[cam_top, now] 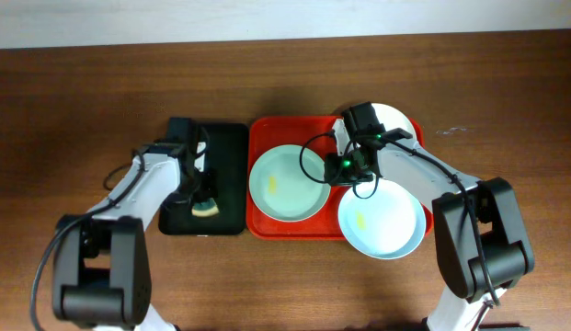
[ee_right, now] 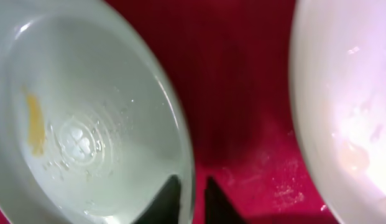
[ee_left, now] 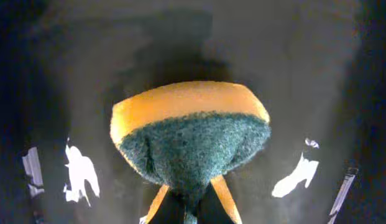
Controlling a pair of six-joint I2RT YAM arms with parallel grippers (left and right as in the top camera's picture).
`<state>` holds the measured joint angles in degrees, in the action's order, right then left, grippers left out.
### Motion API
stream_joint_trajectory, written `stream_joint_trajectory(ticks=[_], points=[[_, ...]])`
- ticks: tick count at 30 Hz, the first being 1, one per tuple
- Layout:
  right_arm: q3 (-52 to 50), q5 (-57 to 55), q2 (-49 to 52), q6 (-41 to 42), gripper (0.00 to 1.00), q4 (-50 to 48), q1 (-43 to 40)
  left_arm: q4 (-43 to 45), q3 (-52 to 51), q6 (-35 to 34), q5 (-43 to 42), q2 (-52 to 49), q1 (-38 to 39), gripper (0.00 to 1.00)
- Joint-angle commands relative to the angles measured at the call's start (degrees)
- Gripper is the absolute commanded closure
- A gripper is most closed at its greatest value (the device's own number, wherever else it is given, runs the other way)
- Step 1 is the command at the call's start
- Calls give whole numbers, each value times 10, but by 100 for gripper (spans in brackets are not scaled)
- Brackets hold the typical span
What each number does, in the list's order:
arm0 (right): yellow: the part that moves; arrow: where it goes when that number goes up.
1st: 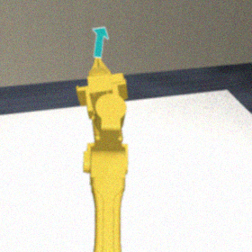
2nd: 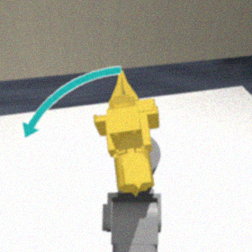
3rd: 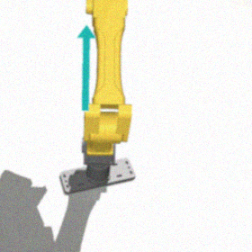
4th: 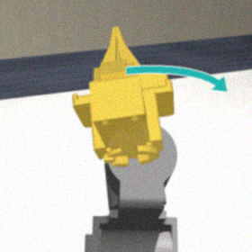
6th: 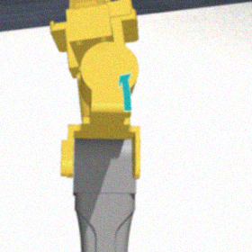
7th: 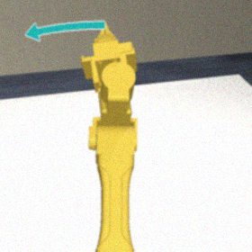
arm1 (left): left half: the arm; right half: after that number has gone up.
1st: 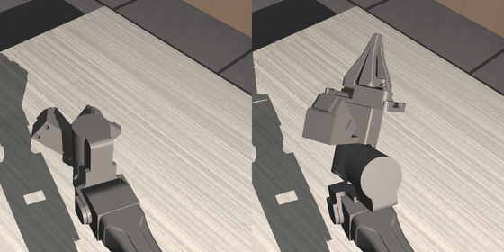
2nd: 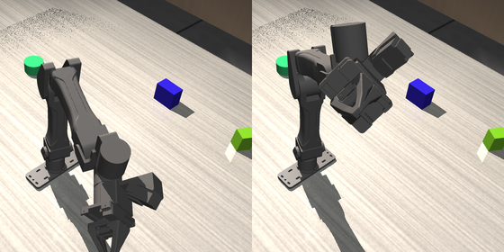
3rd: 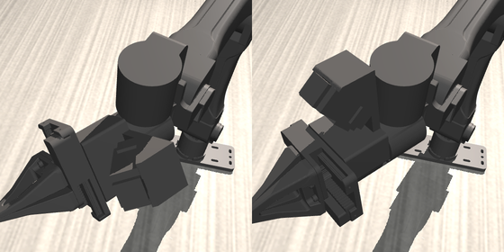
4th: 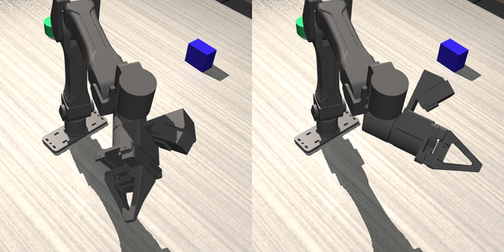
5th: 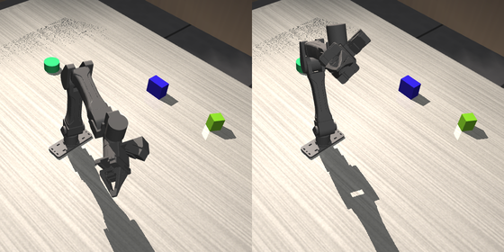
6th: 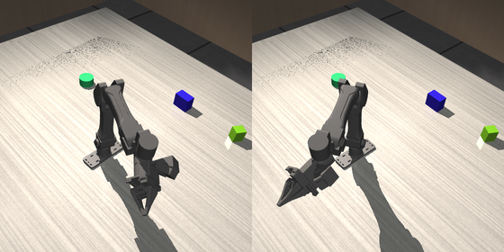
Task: Clean dirty plates on tray and stack at the side
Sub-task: 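Lower the left gripper and grasp the green-yellow sponge on the black tray, then lift the sponge with the left gripper and move it over the pale green plate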
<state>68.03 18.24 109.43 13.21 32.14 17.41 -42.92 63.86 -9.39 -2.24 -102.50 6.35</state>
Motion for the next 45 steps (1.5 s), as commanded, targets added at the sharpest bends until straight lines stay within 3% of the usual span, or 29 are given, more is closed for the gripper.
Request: stream_joint_trajectory(ticks=[1,4,7,9,11,13,14,21,22,24,26,31,32,34,45], points=[[4,4,3,-2,89,0,2,1,49,27,35,101,0,100],[4,4,3,-2,89,0,2,7,53,27,50,169,0,100],[3,4,3,-2,67,0,2,11,53,27,53,218,0,100],[3,4,5,-2,63,0,3,13,53,27,52,240,0,100],[3,4,6,-2,70,0,6,13,53,26,52,252,0,100],[3,7,6,-2,94,0,11,13,53,26,50,253,0,100],[3,11,6,9,96,0,14,13,53,26,50,251,0,100],[3,21,6,23,96,2,17,-10,68,7,51,243,-1,100],[3,21,6,23,91,2,17,-20,78,7,50,236,-1,100],[3,21,6,23,73,-3,17,-39,100,7,51,221,-1,100],[3,21,6,23,72,-12,17,-61,127,7,51,200,-1,100],[3,5,6,23,73,-20,17,-167,257,7,50,108,-1,100],[1,5,6,23,77,-20,17,-197,290,7,50,85,-1,100],[0,6,6,23,96,-19,17,-237,334,7,46,49,-1,100],[14,10,4,34,96,13,17,-258,343,7,-40,-10,14,100]])
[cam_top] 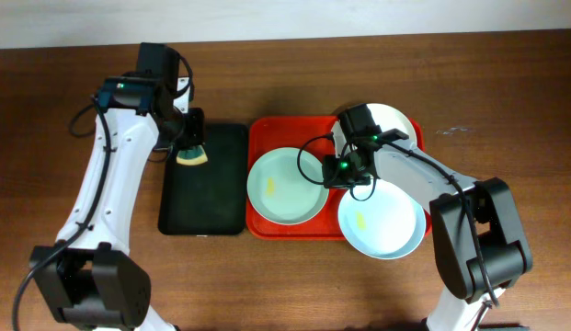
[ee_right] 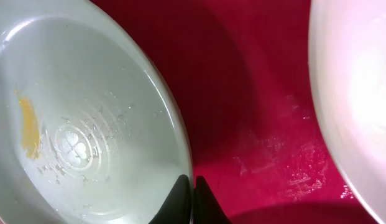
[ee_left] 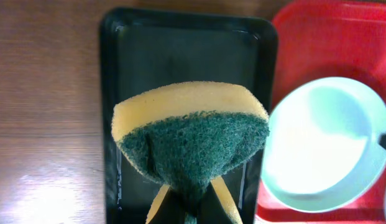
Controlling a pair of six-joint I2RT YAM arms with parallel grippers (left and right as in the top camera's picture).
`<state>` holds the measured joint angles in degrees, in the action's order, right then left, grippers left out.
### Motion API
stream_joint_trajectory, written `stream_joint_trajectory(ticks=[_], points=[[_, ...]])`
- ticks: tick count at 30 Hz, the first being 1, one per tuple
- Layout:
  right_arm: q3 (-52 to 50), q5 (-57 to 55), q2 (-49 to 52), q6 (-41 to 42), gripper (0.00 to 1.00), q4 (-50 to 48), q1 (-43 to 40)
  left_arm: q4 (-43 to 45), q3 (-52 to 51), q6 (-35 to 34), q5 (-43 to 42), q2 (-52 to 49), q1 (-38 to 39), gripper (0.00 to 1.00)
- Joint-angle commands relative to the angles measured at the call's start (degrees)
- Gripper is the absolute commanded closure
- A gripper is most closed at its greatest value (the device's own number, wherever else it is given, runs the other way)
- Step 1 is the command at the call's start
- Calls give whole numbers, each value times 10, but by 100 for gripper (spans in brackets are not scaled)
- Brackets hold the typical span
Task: Clean dirty plates on tray and stack at the side
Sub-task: 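Lift the sponge with the left gripper and move it over the pale green plate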
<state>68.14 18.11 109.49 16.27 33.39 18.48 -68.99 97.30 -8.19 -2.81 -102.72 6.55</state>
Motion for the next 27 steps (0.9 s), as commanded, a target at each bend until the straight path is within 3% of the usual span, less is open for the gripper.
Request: stream_joint_trajectory(ticks=[1,12,21,27], points=[[13,12,4,4,96,1,6,3,9,-5,-35,-9,18,100],[13,-11,4,4,96,2,6,30,-22,-46,-35,-17,103,100],[13,-8,4,6,96,2,6,200,-169,-131,-37,-31,166,100],[13,-8,4,6,96,2,6,235,-185,-137,-38,-74,190,100]])
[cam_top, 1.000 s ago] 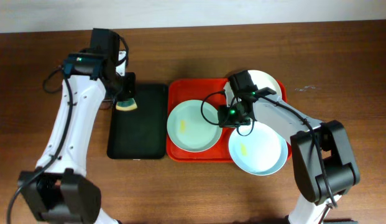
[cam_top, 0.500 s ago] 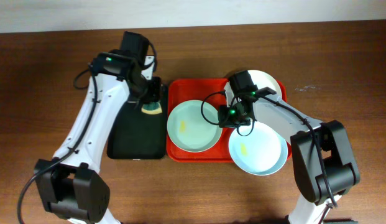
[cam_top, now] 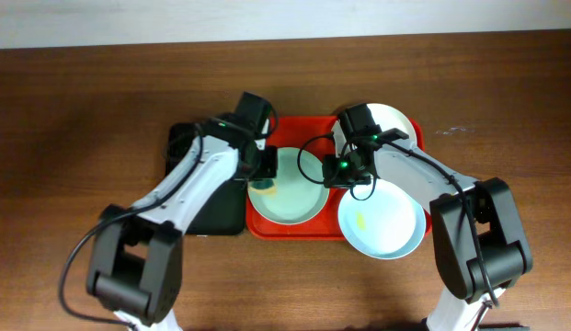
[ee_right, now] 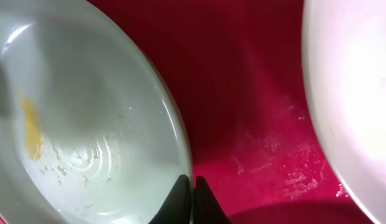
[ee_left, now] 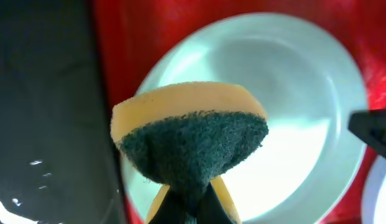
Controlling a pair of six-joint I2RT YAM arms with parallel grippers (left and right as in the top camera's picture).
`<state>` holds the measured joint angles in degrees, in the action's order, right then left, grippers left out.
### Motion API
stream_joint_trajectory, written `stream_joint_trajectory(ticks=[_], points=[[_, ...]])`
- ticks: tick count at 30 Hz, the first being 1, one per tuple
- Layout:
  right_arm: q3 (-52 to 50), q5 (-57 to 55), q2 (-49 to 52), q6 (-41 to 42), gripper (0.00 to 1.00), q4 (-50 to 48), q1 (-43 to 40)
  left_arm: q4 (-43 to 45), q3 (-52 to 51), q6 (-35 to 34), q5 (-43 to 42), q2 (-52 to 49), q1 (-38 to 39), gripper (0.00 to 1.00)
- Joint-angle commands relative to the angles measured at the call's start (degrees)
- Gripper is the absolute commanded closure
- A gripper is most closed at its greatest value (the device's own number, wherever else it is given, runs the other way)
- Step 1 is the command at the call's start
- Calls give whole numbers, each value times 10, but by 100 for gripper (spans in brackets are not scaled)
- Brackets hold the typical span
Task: Clean dirty plates on tray and stack at the side
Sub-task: 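Lift the sponge with the left gripper and move it over the pale green plate, then scrub the pale green plate with the sponge in the left gripper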
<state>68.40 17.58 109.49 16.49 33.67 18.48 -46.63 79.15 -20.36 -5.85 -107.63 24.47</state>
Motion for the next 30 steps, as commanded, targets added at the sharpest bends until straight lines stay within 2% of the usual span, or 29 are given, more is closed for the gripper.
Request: stream_joint_trajectory(ticks=[1,11,16,19,24,28,30], points=[[10,-3,4,4,96,0,6,12,-3,-21,-6,-32,12,100],[10,-2,4,4,96,0,6,23,-3,-32,-17,-109,14,100],[10,-2,4,4,96,0,6,40,-2,-3,-148,-128,15,100],[10,-2,4,4,96,0,7,40,10,-4,-173,-105,11,100],[10,-2,4,4,96,0,6,39,18,-7,-150,-16,-7,100],[10,-2,4,4,96,0,6,18,18,-13,-66,35,-2,100],[10,-2,4,4,96,0,6,10,17,-13,-51,35,5,100]])
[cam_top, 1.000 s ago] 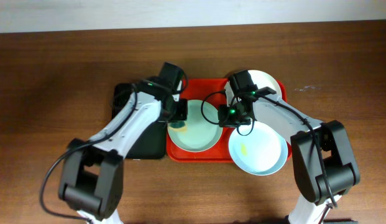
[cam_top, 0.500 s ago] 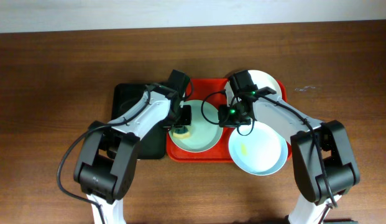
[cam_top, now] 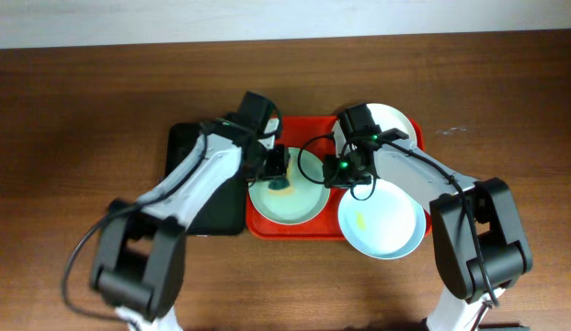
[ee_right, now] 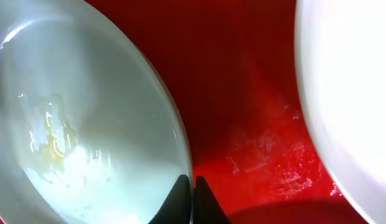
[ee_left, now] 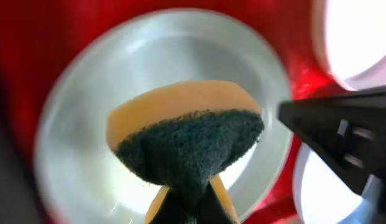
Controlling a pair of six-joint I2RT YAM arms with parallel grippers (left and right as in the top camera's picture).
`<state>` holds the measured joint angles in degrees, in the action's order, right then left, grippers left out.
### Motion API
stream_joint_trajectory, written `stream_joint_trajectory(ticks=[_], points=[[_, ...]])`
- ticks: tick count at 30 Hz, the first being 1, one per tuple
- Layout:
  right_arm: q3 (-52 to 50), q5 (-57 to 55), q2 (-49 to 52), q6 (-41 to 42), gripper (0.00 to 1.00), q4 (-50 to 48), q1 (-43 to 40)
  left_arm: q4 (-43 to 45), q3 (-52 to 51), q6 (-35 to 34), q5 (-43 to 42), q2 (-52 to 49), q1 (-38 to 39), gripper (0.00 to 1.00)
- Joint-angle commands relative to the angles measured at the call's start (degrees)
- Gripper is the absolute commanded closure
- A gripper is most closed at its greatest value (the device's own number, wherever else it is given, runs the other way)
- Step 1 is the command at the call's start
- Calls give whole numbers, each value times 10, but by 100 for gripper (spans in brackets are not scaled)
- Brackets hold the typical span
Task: Clean dirty plates on tray and stack at the side
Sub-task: 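Scrub the pale green plate with the sponge in the left gripper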
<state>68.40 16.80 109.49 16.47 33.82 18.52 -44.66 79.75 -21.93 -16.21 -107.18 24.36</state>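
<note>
A pale green plate (cam_top: 299,210) lies on the left half of the red tray (cam_top: 259,226). My left gripper (cam_top: 278,171) is over the plate's middle, shut on a yellow sponge with a green scouring face (ee_left: 186,134); its fingers pinch the sponge from below (ee_left: 186,208). My right gripper (ee_right: 188,186) is shut on the plate's right rim (ee_right: 180,143). A smeared yellowish stain (ee_right: 53,142) shows inside the plate. A second pale plate with a yellow stain (cam_top: 382,221) overlaps the tray's front right.
A white plate (cam_top: 397,122) sits at the tray's back right corner, also at the right edge of the right wrist view (ee_right: 351,87). A black tray (cam_top: 204,200) lies to the left of the red one. Brown table (cam_top: 74,110) surrounds both.
The sponge has gone from the green plate's left edge to its middle. The plate's yellow stain is now smeared and pale. My right gripper still pinches the rim.
First my left gripper held the sponge low in the black tray and my right fingers stood apart astride the green plate's rim. Then the sponge was raised at the black tray's back and the right gripper was shut on the rim. Later the sponge reached the plate, now its middle.
</note>
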Motion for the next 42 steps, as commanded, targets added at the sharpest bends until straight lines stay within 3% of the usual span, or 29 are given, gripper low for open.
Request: stream_joint_trajectory(ticks=[1,7,15,19,24,27,32,36,42], points=[[10,6,4,4,96,-1,6,-10,8,3,56,28,10,100],[10,5,4,4,96,0,6,-8,-18,-25,126,-4,34,100],[10,5,4,4,96,0,6,3,-18,-34,129,-86,35,100],[10,6,4,4,96,0,6,5,-18,-25,62,-117,35,100],[10,6,4,4,96,0,6,26,-16,55,-81,-115,30,100],[10,6,4,4,96,0,6,25,-5,60,-107,-105,18,100],[10,6,4,4,96,0,6,24,-2,60,-101,-31,-21,100],[10,6,4,4,96,0,6,20,-2,60,-35,26,-23,100],[10,5,4,4,96,0,6,10,-2,55,8,24,-9,100]])
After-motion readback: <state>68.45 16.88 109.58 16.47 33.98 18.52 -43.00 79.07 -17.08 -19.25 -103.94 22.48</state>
